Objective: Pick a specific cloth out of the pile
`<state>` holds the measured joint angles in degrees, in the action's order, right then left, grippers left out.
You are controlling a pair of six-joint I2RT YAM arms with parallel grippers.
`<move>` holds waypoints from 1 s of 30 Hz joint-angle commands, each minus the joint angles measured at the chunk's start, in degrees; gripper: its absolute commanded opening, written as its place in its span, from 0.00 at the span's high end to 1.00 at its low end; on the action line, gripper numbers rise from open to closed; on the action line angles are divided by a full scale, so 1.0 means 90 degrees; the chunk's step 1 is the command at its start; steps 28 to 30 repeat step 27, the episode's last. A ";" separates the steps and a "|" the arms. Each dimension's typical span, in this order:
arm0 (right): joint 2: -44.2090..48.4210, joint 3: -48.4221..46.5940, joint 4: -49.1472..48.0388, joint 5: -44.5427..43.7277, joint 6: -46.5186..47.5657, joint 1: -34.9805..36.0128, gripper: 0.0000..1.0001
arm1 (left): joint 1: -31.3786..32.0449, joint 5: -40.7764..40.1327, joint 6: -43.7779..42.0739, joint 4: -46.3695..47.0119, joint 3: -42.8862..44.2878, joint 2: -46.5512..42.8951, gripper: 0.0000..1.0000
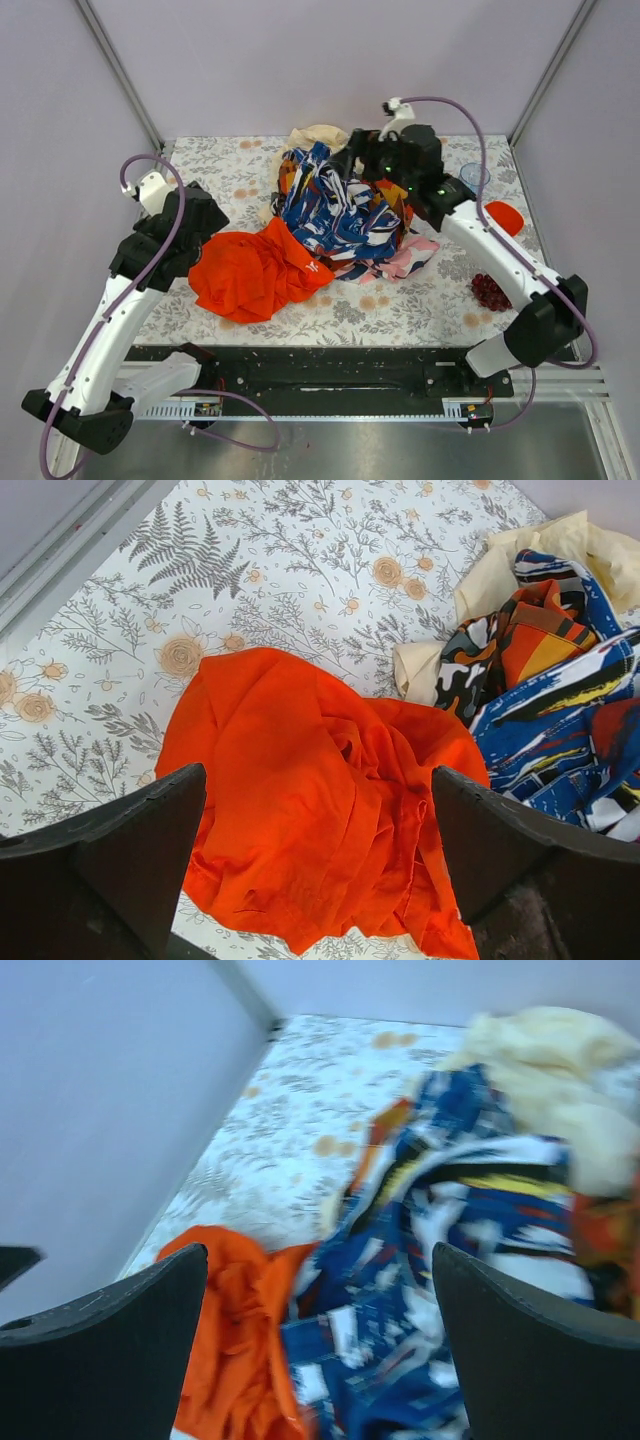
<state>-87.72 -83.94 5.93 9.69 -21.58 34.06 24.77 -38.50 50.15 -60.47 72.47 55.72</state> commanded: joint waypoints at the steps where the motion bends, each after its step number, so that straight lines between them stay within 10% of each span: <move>1: 0.0809 0.0839 0.0443 -0.0452 -0.0413 -0.0911 0.00 | -0.0038 0.0166 -0.0181 0.0458 -0.0093 -0.0049 0.01; 11: 0.2314 0.2714 0.0717 -0.0860 -0.1333 -0.3929 0.01 | -0.0067 0.0508 -0.0416 0.0820 -0.0220 0.0263 0.01; 30: 0.2794 0.3292 0.0211 -0.2551 0.0113 -0.3951 0.01 | -0.0340 0.1494 -0.1050 0.2558 0.0159 0.1726 0.01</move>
